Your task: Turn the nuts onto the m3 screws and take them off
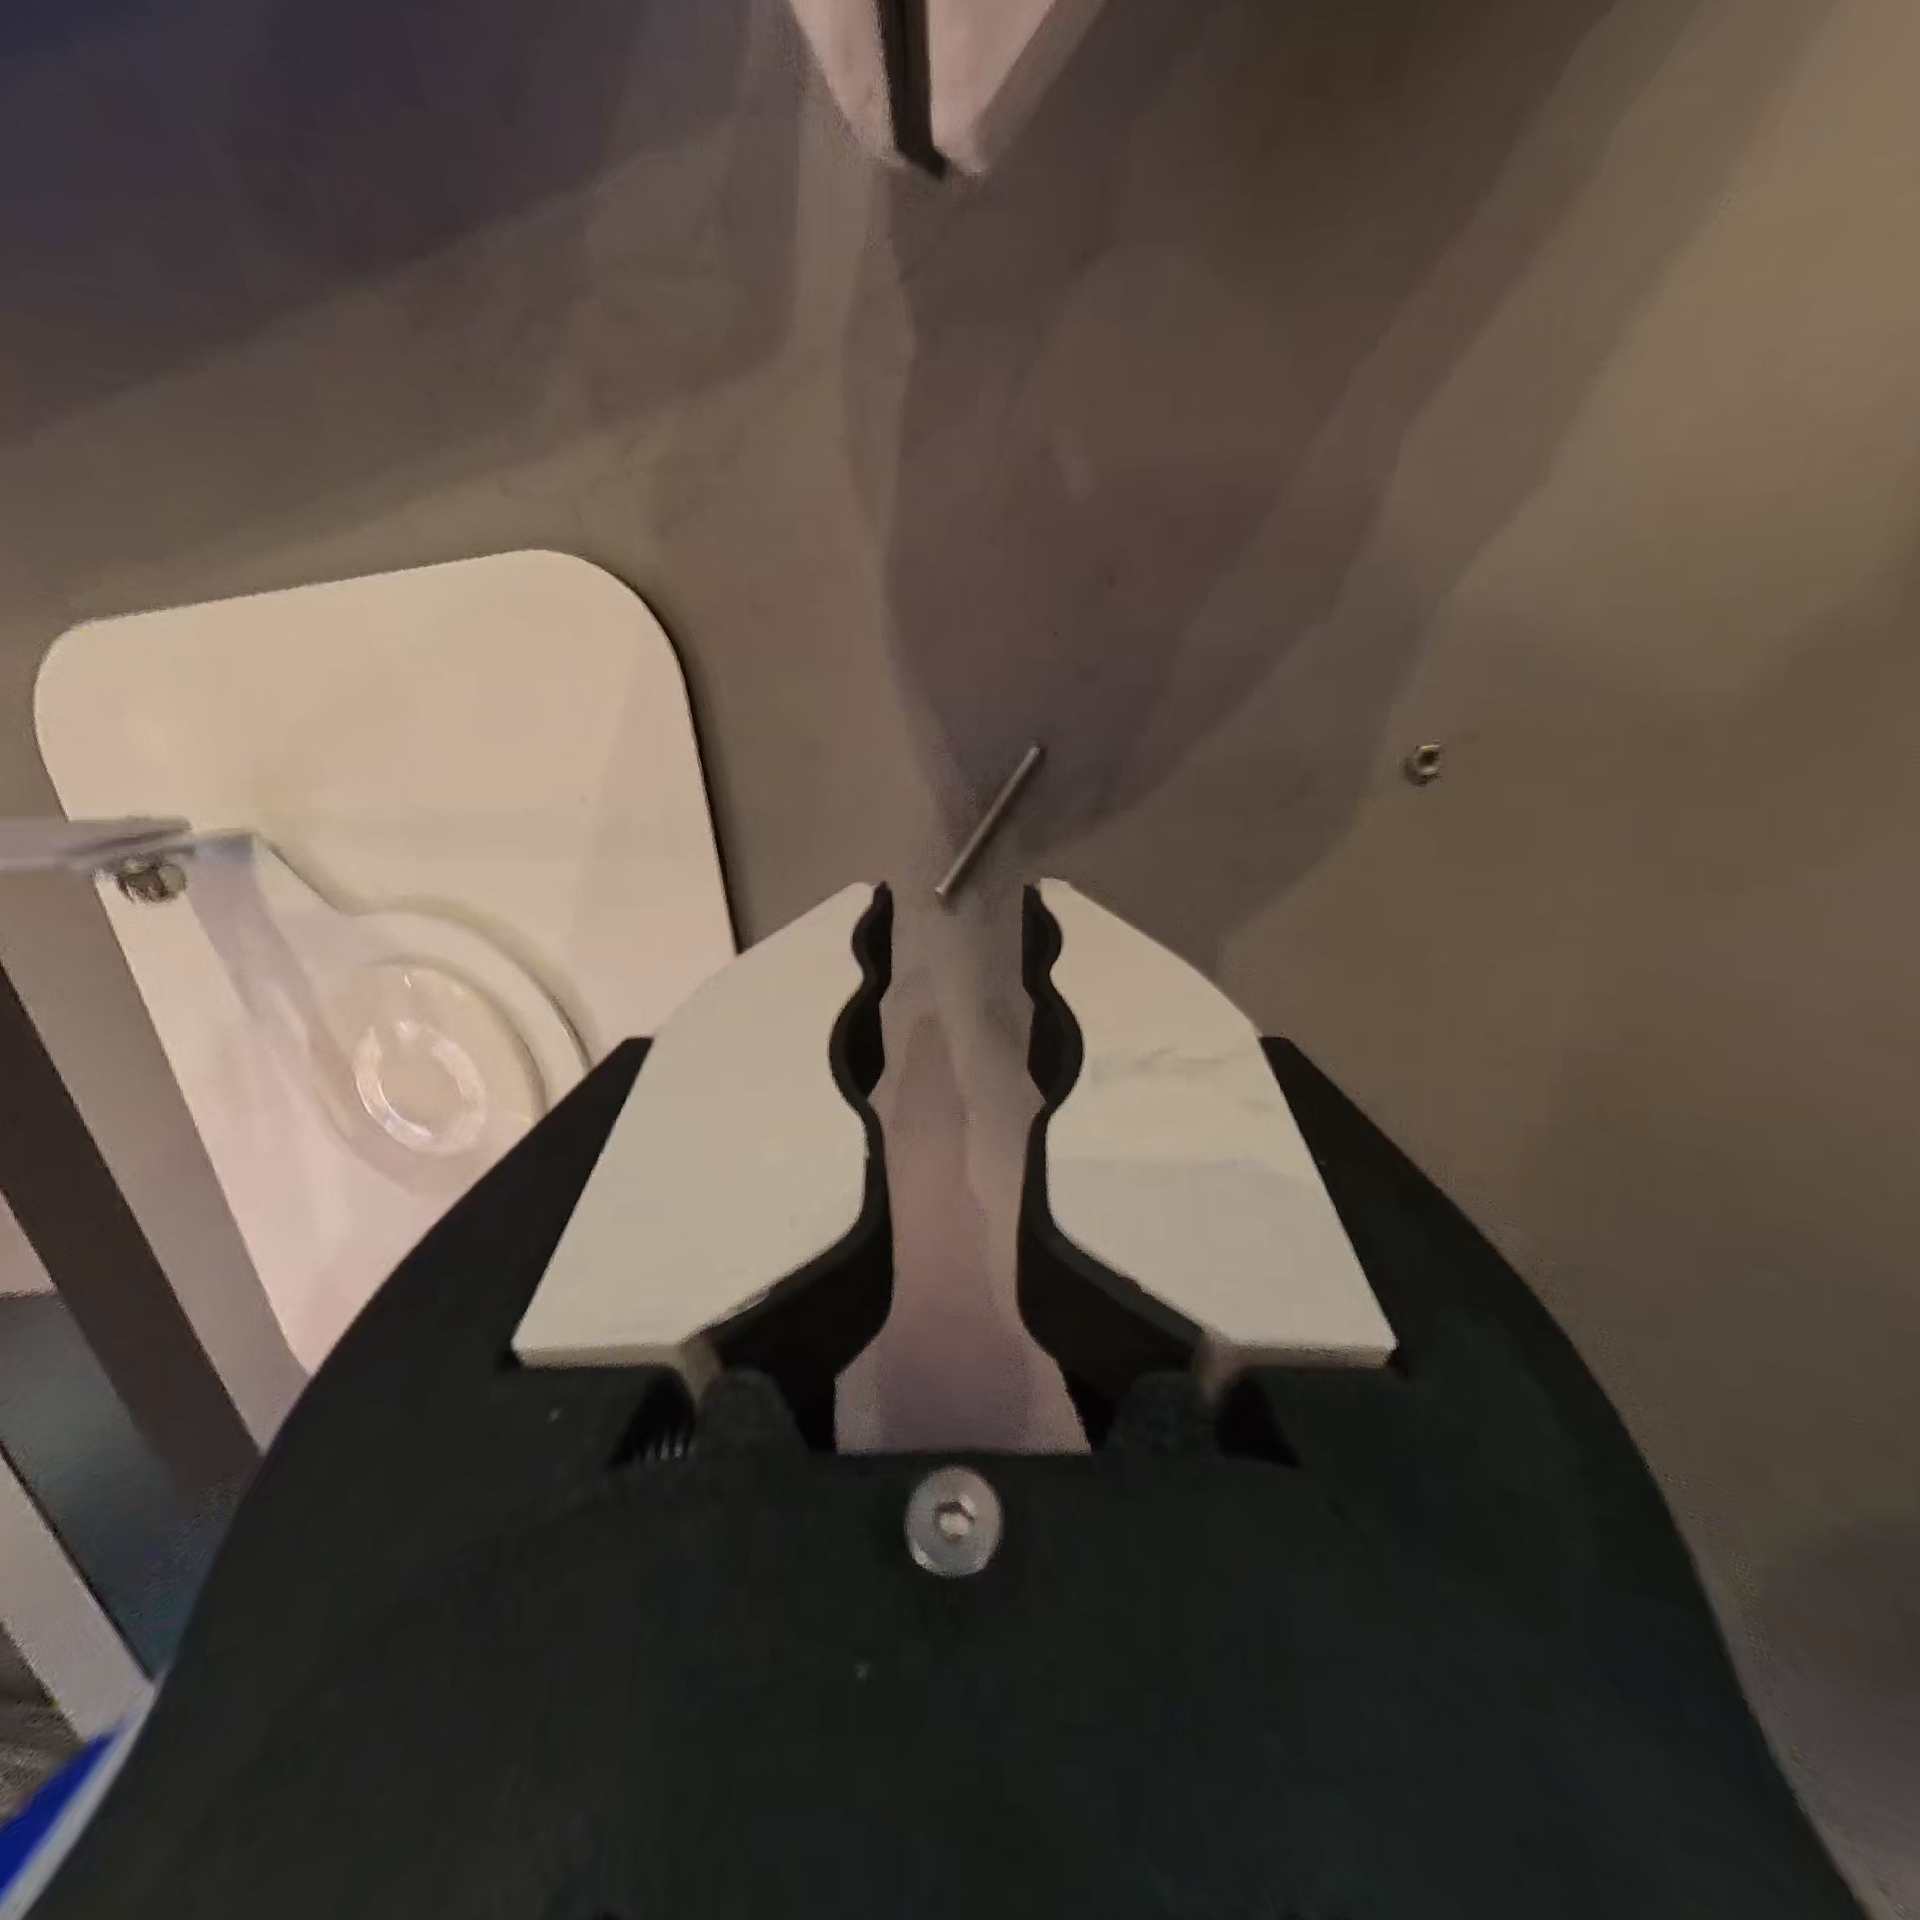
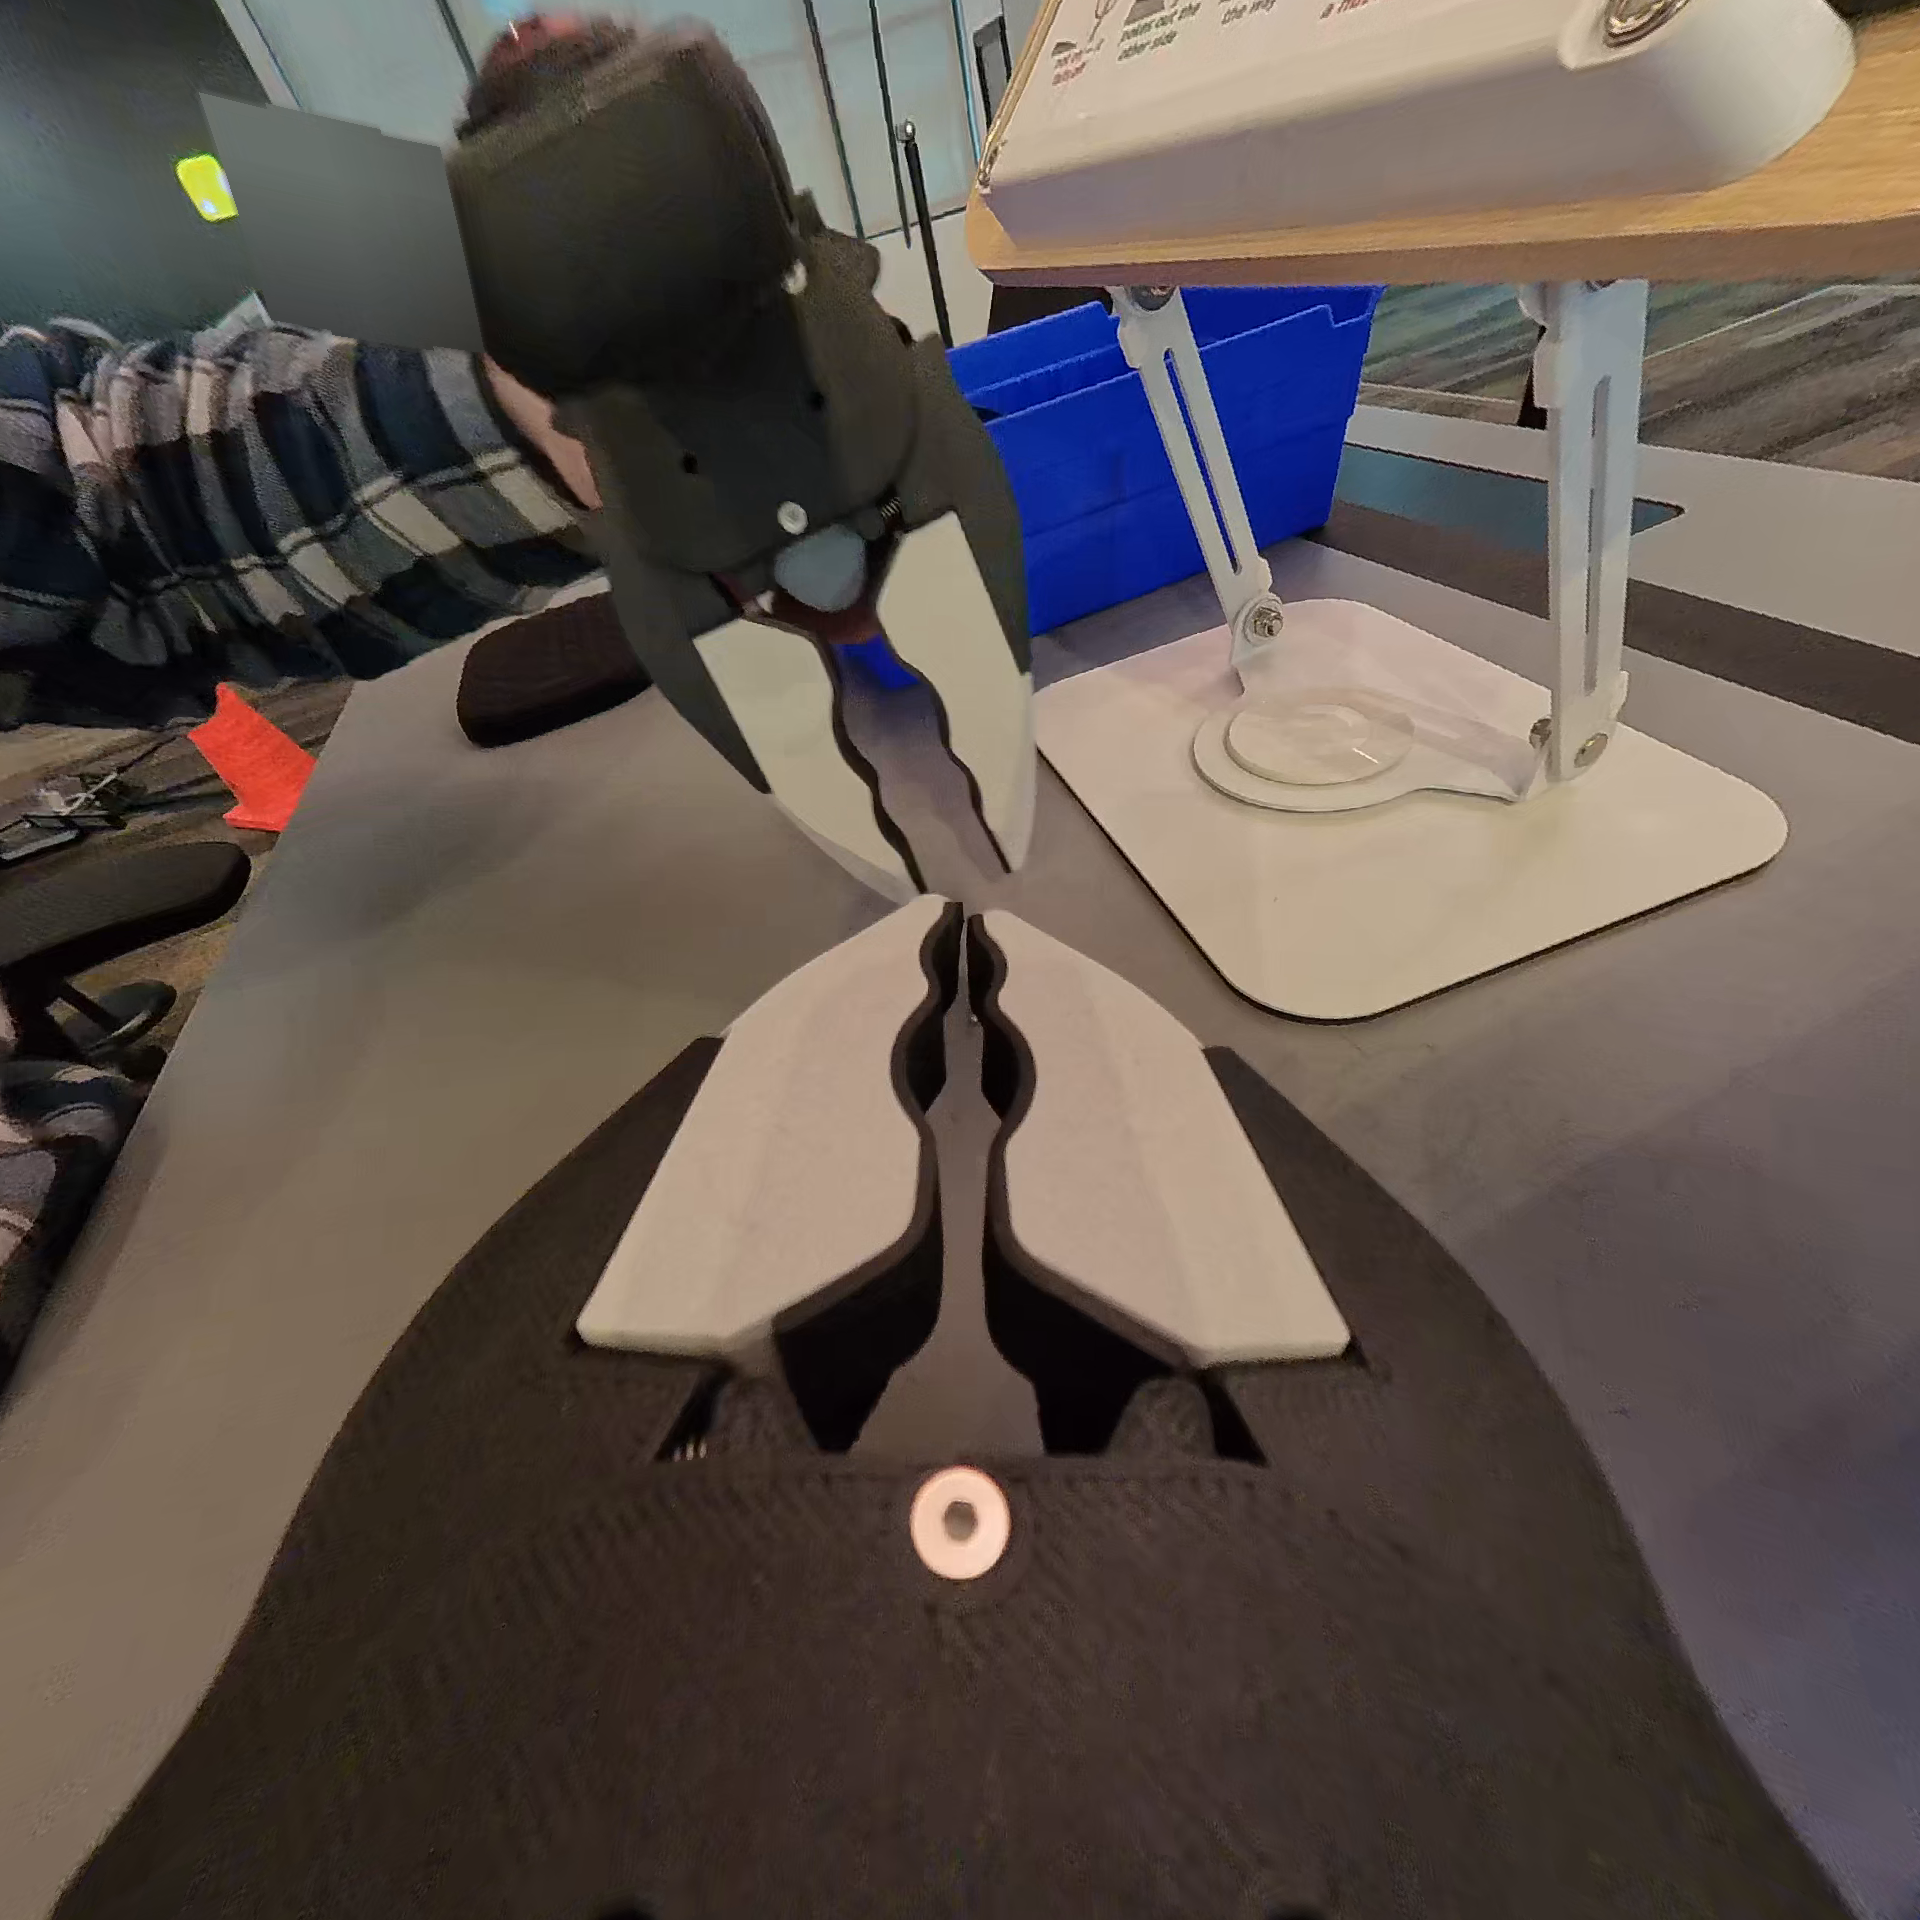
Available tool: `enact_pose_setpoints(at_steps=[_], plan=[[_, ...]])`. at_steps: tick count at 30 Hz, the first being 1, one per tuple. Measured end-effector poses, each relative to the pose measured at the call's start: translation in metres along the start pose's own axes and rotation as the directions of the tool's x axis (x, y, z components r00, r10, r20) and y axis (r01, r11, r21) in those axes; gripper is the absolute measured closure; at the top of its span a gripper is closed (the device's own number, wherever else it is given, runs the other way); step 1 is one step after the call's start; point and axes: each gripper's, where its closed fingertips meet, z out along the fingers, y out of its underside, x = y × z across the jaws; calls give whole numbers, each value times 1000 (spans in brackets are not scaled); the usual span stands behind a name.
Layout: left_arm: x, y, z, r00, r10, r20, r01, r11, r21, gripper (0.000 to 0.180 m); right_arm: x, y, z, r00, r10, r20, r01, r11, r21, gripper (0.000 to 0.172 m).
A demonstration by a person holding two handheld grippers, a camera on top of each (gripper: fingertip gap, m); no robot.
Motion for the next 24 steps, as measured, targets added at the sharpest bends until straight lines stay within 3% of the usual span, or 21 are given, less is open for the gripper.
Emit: enact_pose_setpoints(at_steps=[7, 11, 17, 21, 24], plan=[[1, 9, 24, 993, 82, -79, -89, 992, -87, 159, 2, -3, -2, 1000, 25, 8, -26, 999, 28, 171], [10, 8, 24, 983, 46, -177, -60, 996, -71, 178, 1, -4, -2, 1000, 24, 12, -25, 999, 31, 170], [6, 7, 25, 991, -20, -136, 16, 999, -33, 178, 0, -5, -2, 1000, 22, 14, -23, 999, 33, 170], [6, -1, 15, 989, -121, -85, 132, 982, 137, 179, -2, -7, -3, 1000, 22, 18, -23, 998, 54, 169], [3, -29, -17, 965, -241, -101, 261, 860, 439, 179, -7, -22, -6, 999, 32, 33, -37, 987, 158, 160]])
